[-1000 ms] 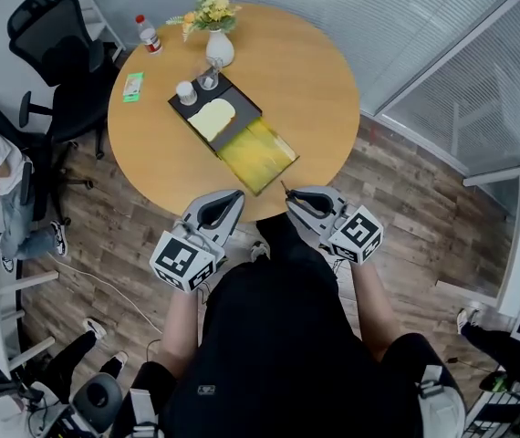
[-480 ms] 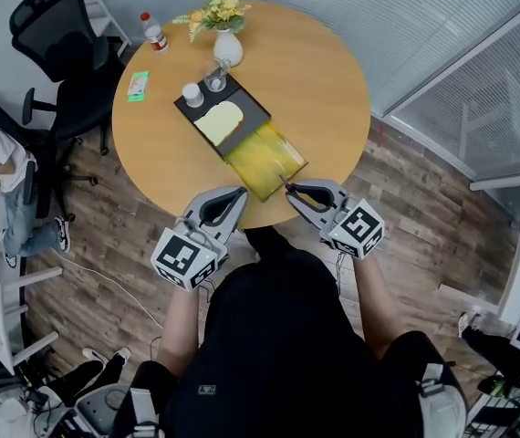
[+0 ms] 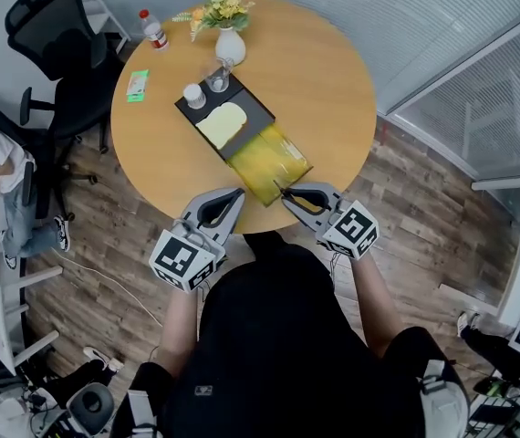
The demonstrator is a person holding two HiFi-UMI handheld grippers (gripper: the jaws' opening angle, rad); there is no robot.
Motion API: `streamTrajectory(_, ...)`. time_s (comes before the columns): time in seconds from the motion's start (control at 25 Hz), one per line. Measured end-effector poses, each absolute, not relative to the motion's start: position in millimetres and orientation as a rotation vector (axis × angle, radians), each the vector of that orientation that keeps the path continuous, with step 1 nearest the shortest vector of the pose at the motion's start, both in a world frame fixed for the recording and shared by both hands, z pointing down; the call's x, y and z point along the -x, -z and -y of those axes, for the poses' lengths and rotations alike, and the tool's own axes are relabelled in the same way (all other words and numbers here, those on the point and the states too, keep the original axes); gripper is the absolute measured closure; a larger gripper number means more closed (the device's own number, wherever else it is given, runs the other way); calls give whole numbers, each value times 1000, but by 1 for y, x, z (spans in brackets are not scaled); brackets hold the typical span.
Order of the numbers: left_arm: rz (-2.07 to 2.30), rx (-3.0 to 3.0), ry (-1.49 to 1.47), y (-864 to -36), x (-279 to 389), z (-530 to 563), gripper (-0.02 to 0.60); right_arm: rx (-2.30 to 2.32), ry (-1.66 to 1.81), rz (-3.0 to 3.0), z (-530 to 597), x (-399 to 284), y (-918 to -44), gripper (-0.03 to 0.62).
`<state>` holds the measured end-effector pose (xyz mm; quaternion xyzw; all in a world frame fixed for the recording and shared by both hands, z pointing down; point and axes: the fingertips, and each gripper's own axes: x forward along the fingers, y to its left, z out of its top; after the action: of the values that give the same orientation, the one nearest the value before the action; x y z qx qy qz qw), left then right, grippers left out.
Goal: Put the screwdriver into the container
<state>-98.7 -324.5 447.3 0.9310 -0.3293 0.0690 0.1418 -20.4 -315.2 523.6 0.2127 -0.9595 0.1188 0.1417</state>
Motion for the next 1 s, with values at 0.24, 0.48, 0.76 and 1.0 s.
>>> streamTrajectory(0.24, 930, -2689, -228, -455, 100, 349, 577, -595, -370, 2750, 335, 27, -537, 543)
streamTrajectory(0.48, 918, -2680, -250, -462, 105, 370, 577, -552, -342, 2689, 349, 38, -558, 543)
streamTrajectory(0.76, 895, -2663, -261, -470, 105, 383, 577, -457, -322, 2580, 342, 46, -594, 542)
streamTrajectory(1.0, 885, -2658, -256, -472, 107, 390, 577, -411, -290, 2472, 347, 46, -620, 543)
